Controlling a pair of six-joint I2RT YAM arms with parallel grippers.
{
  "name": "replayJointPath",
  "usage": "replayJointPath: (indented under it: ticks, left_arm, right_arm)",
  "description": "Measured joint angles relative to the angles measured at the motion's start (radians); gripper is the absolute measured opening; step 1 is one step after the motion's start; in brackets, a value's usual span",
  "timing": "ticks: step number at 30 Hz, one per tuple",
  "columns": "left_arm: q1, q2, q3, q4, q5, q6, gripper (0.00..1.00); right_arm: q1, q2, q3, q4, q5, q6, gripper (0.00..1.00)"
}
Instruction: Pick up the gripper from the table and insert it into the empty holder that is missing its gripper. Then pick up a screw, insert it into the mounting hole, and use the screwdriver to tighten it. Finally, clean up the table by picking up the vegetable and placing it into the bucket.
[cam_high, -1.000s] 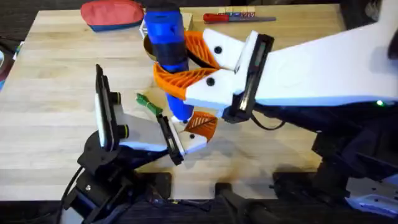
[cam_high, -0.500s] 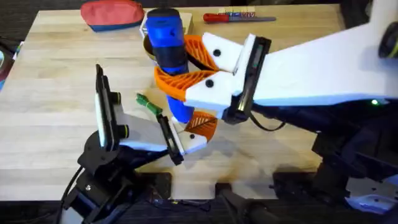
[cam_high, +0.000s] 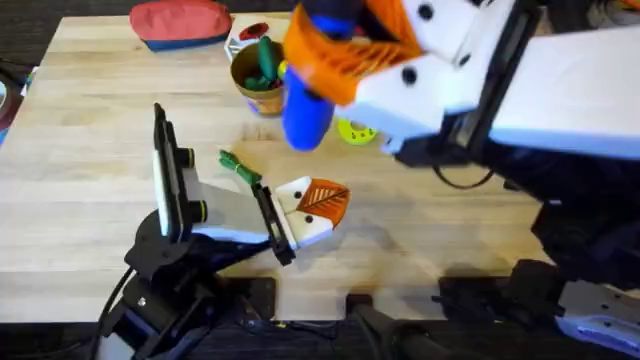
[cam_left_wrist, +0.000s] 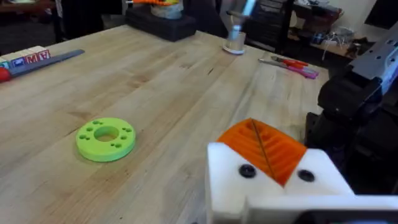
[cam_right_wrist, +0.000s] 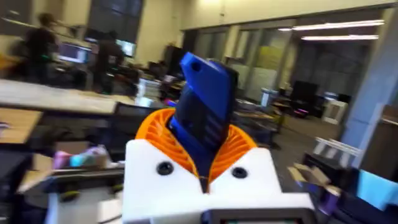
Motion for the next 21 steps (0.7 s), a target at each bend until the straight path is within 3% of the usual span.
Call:
replayJointPath:
  ticks: [7,16,21]
  left_arm:
    - [0.000,0.000,0.000,0.000,0.000,0.000,0.005]
    - [0.000,0.000,0.000,0.000,0.000,0.000,0.005]
    - [0.000,0.000,0.000,0.000,0.000,0.000,0.005]
  right_arm:
    - [-0.257,0.092,0.000,-0.138,0.084,-0.166,0.007]
    - [-0.659,0.409,0.000,-0.203,0.154,-0.607,0.007]
    - [-0.734,0.600,0.000,-0.208,0.207,-0.902,0.007]
